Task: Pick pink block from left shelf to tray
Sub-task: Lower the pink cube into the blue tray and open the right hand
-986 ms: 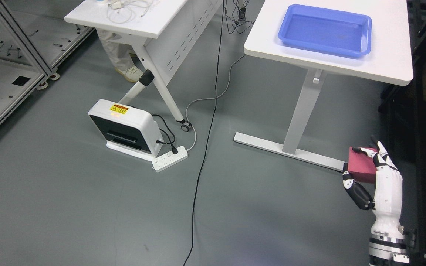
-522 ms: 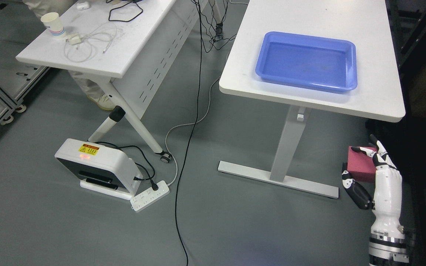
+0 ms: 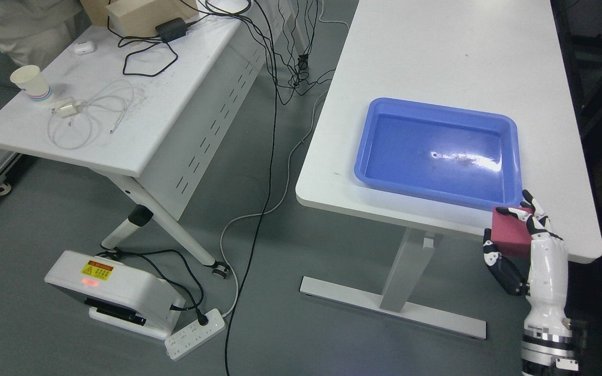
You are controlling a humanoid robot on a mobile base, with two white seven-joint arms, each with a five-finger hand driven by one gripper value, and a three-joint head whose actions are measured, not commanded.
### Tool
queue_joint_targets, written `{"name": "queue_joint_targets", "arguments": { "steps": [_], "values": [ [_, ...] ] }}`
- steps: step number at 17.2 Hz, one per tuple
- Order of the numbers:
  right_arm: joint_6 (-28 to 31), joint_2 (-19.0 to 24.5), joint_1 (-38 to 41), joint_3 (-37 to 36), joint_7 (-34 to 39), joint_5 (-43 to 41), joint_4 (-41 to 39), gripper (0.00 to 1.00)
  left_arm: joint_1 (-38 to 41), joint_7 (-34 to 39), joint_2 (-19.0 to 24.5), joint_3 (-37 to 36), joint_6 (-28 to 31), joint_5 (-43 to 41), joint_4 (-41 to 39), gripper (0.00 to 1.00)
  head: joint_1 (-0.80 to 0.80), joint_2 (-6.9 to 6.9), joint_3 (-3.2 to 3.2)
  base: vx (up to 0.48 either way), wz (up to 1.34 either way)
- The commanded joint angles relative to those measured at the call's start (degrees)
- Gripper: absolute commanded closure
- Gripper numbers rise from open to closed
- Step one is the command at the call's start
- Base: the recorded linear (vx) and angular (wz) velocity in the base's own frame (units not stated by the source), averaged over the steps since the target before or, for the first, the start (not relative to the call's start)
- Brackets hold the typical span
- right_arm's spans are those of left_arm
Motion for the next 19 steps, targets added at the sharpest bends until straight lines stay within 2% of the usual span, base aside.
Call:
{"name": "queue_joint_targets", "arguments": {
  "steps": [1,4,8,10,11,12,14,19],
  "values": [
    [0.1,-1.0,0.0,0.0,0.1,0.0,0.0,0.96,-1.3,0.0,1.0,0.0,0.0,-0.1,-1.0,0.0,0.0,0.0,0.0,0.363,0.01],
    [0.1,-1.0,0.0,0.0,0.1,0.0,0.0,0.95,-1.3,0.0,1.0,0.0,0.0,-0.1,-1.0,0.0,0.0,0.0,0.0,0.327,0.0],
    [0.4,-1.0,0.2,1.6,1.1,0.0,0.1,0.86,-1.4,0.0,1.0,0.0,0.0,-0.1,-1.0,0.0,0.0,0.0,0.0,0.268,-0.02],
    [1.0,-1.0,0.3,3.5,5.0,-0.9,0.4,0.7,-1.3,0.0,1.0,0.0,0.0,-0.1,-1.0,0.0,0.0,0.0,0.0,0.216,-0.04],
    [1.4,-1.0,0.2,3.9,7.2,-3.4,0.9,0.63,-1.3,0.0,1.0,0.0,0.0,-0.1,-1.0,0.0,0.0,0.0,0.0,0.185,-0.02],
    [1.8,-1.0,0.2,4.0,9.6,-6.8,1.1,0.52,-1.3,0.0,1.0,0.0,0.0,-0.1,-1.0,0.0,0.0,0.0,0.0,0.185,-0.02],
    [2.1,-1.0,0.2,3.9,16.5,-13.6,1.3,0.41,-1.3,0.0,1.0,0.0,0.0,-0.1,-1.0,0.0,0.0,0.0,0.0,0.129,0.0],
    [2.1,-1.0,0.6,3.4,18.1,-17.8,1.2,0.03,-1.3,0.0,1.0,0.0,0.0,-0.1,-1.0,0.0,0.0,0.0,0.0,0.07,0.01]
  ]
}}
